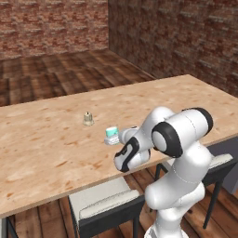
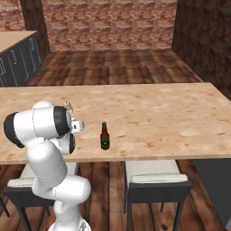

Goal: Open the cabinet directly in front. Then move the beer and the mug to the dining counter with the candle on it.

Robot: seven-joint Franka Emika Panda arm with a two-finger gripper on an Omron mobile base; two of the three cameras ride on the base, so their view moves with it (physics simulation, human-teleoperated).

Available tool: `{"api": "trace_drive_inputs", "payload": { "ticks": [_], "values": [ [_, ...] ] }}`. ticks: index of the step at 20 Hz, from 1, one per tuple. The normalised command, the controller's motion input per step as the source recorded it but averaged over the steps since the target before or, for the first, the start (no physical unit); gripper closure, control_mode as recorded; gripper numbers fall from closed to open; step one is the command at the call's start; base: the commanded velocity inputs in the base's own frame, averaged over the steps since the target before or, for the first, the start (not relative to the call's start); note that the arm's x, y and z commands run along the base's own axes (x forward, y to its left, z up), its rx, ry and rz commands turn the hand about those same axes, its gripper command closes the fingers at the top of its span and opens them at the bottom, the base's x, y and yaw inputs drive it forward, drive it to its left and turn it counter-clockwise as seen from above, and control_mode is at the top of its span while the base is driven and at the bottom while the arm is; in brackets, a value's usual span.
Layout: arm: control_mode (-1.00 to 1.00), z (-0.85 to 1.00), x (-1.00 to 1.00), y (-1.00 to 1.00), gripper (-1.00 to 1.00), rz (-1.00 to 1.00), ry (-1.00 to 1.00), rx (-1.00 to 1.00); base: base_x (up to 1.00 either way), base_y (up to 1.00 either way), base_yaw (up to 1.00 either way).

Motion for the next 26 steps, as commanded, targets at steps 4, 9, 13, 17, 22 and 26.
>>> {"api": "trace_drive_inputs", "payload": {
  "ticks": [4,9,13,17,22,26],
  "values": [
    [-1.0,-0.07,0.0,0.0,1.0,0.0,0.0,0.0,0.0,0.0,0.0],
    [-1.0,0.0,0.0,0.0,1.0,0.0,0.0,0.0,0.0,0.0,0.0],
    [-1.0,-0.01,0.09,0.0,1.0,0.0,0.0,0.0,0.0,0.0,0.0],
    [-1.0,-0.09,0.29,0.0,1.0,0.0,-0.1,0.0,0.0,0.0,0.0],
    [-1.0,-0.02,0.04,0.0,1.0,0.0,-0.09,0.0,0.0,0.0,0.0],
    [-1.0,-0.05,0.01,0.0,1.0,0.0,-0.04,0.0,0.0,0.0,0.0]
  ]
}}
